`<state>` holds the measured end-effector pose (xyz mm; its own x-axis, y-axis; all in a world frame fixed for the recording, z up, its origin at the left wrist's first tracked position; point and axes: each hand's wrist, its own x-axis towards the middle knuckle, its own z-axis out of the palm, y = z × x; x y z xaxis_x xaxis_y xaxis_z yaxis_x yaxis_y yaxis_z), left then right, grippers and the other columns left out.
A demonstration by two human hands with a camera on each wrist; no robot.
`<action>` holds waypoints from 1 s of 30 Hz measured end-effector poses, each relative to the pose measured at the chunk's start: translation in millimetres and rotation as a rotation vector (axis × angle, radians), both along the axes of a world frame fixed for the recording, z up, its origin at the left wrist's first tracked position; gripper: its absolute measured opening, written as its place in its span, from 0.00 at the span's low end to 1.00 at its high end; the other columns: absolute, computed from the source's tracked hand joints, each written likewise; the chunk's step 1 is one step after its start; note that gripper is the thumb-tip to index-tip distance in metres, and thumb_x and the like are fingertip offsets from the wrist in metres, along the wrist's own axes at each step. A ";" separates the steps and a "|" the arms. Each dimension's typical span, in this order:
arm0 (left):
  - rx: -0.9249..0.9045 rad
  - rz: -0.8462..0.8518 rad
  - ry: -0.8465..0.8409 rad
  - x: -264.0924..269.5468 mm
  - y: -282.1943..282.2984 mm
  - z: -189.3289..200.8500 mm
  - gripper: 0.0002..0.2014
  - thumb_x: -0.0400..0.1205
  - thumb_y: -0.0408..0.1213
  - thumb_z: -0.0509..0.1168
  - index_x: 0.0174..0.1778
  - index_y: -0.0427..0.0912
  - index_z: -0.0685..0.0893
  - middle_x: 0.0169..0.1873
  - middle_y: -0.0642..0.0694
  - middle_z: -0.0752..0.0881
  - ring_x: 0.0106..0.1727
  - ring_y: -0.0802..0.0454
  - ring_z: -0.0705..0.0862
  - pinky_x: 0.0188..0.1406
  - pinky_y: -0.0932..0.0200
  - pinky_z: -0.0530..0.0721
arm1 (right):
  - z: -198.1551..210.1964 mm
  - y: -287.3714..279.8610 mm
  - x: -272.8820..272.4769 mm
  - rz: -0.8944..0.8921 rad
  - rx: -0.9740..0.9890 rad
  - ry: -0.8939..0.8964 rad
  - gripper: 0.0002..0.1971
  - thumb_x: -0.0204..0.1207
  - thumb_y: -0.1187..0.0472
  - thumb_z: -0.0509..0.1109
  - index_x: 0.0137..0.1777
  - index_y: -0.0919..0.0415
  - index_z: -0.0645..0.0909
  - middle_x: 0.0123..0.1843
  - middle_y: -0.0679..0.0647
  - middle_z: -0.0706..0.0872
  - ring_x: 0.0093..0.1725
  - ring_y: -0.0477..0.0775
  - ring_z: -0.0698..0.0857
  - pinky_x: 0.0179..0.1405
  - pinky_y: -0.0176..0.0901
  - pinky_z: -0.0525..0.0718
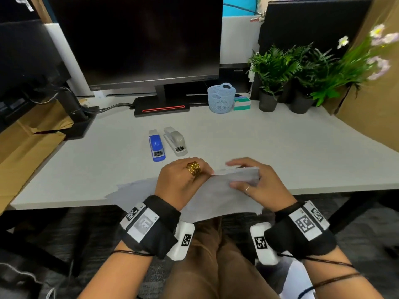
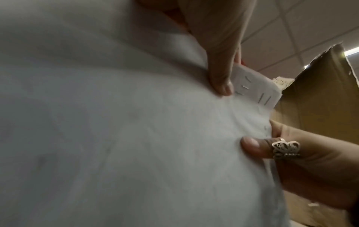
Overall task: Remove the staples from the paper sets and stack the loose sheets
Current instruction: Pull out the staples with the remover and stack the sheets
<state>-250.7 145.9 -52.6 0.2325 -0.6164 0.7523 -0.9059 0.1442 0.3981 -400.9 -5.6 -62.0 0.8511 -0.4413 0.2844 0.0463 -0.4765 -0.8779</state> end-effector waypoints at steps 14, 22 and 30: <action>0.832 0.009 -0.314 -64.6 -130.0 -54.2 0.31 0.81 0.62 0.53 0.80 0.57 0.60 0.80 0.48 0.58 0.80 0.46 0.55 0.75 0.49 0.54 | -71.1 -87.8 -140.4 -0.504 -0.405 0.852 0.11 0.74 0.74 0.62 0.32 0.63 0.77 0.43 0.66 0.88 0.50 0.65 0.84 0.37 0.39 0.61; 0.985 0.020 -0.413 -69.8 -161.6 -56.6 0.38 0.77 0.69 0.50 0.80 0.65 0.42 0.82 0.48 0.44 0.82 0.41 0.44 0.78 0.37 0.48 | -86.4 -106.8 -158.0 -0.650 -0.046 0.791 0.16 0.69 0.77 0.64 0.21 0.66 0.71 0.22 0.57 0.74 0.30 0.54 0.75 0.22 0.31 0.68; 0.966 0.022 -0.384 -69.1 -162.7 -59.5 0.38 0.76 0.70 0.52 0.79 0.67 0.43 0.82 0.50 0.44 0.82 0.43 0.44 0.77 0.38 0.47 | -118.7 -107.7 -167.3 -0.571 -0.014 1.035 0.11 0.75 0.71 0.64 0.50 0.67 0.88 0.55 0.65 0.87 0.57 0.62 0.84 0.59 0.45 0.81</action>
